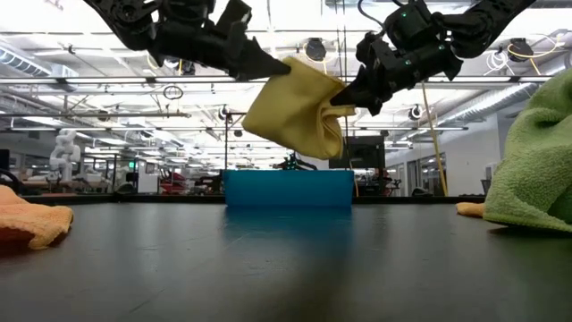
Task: Fold microfiber towels
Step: Put the folded yellow microfiber towel into the blue bin
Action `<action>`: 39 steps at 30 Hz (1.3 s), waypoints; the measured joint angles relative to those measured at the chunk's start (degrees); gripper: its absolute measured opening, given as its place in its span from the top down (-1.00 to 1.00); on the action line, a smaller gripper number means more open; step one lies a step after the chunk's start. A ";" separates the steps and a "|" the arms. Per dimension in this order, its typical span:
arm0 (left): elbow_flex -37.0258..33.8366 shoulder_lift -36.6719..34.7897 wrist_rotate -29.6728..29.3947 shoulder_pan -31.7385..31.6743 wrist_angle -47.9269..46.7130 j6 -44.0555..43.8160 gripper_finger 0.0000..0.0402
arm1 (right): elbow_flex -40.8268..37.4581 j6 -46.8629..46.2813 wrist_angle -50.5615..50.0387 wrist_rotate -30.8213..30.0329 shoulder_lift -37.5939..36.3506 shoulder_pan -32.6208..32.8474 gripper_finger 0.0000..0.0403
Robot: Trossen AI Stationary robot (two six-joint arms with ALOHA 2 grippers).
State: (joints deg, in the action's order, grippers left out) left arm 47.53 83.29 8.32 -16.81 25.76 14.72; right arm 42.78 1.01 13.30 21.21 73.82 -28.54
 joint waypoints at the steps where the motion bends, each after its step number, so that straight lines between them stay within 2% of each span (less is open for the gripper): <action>1: 0.00 0.00 -0.61 -0.52 -0.04 -0.38 0.91 | 0.21 0.37 -0.14 -0.36 0.01 -0.41 1.00; 8: -0.39 -0.04 -6.82 -5.94 0.09 -4.75 0.98 | 7.34 5.36 -6.67 -3.13 3.41 -3.35 1.00; 13: -2.65 -0.04 -4.52 -10.77 2.72 -10.50 0.99 | 12.61 7.39 -12.30 -3.06 8.04 -5.28 1.00; 21: -6.18 -0.04 -4.05 -13.53 2.91 -15.48 0.99 | 16.08 7.63 -15.61 -2.97 13.71 -7.34 1.00; 29: -6.65 2.94 -4.00 -13.41 4.69 -18.49 1.00 | 16.40 7.40 -16.90 -2.57 14.06 -7.77 1.00; 34: -6.73 3.03 -4.14 -11.84 4.17 -19.89 1.00 | 16.40 6.76 -19.70 2.81 13.98 -7.37 1.00; 39: -6.73 2.80 -5.43 -10.95 2.64 -21.21 1.00 | 16.40 6.54 -19.96 3.04 13.94 -7.01 1.00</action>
State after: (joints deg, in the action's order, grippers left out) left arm 40.80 86.08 2.89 -27.75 28.40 -6.49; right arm 59.18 7.55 -6.65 24.25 87.77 -35.55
